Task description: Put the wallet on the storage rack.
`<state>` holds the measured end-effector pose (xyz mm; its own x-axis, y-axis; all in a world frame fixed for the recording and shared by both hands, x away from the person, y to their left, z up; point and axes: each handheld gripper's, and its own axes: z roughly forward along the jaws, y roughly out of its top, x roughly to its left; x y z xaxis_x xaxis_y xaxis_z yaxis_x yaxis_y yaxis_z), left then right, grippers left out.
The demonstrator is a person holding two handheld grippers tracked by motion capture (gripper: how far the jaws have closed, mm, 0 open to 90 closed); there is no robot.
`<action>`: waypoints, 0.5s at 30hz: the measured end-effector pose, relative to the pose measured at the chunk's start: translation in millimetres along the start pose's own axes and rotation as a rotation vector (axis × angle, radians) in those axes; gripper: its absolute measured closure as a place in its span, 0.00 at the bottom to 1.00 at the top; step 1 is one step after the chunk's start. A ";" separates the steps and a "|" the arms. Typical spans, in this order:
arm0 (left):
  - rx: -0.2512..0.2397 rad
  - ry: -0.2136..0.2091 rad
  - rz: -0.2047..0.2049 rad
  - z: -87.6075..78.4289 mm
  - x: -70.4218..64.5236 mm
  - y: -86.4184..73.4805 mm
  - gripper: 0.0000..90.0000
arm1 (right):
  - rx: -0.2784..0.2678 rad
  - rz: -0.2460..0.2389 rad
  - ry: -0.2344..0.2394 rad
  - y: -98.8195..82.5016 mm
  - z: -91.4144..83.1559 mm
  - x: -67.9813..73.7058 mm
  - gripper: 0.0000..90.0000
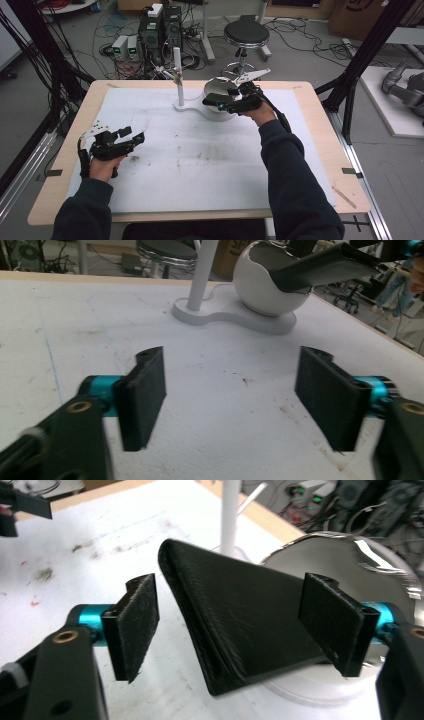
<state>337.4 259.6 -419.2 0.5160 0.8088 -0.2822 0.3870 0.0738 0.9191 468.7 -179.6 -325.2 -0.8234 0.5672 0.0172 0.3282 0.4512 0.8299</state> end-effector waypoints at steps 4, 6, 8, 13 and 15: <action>-0.006 0.001 0.015 0.4 -0.7 1.8 0.19 | -0.021 0.019 -0.074 -4.3 -26.1 -2.4 0.23; -0.008 -0.001 0.027 0.6 -1.2 3.4 0.19 | -0.047 0.028 -0.107 -15.0 -41.2 -0.8 0.22; -0.017 -0.007 0.033 1.5 -1.8 5.1 0.19 | 0.016 0.052 -0.155 -26.2 -52.7 0.9 0.21; -0.019 0.001 0.071 2.8 -2.5 5.4 0.19 | 0.025 0.041 -0.244 -71.4 -78.0 12.9 0.21; -0.022 0.004 0.072 2.5 -2.9 5.2 0.19 | 0.003 0.064 -0.271 -89.5 -85.3 16.2 0.21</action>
<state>339.8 256.2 -414.2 0.5386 0.8150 -0.2137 0.3322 0.0277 0.9428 386.6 -269.6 -351.6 -0.6473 0.7580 -0.0808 0.3769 0.4104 0.8304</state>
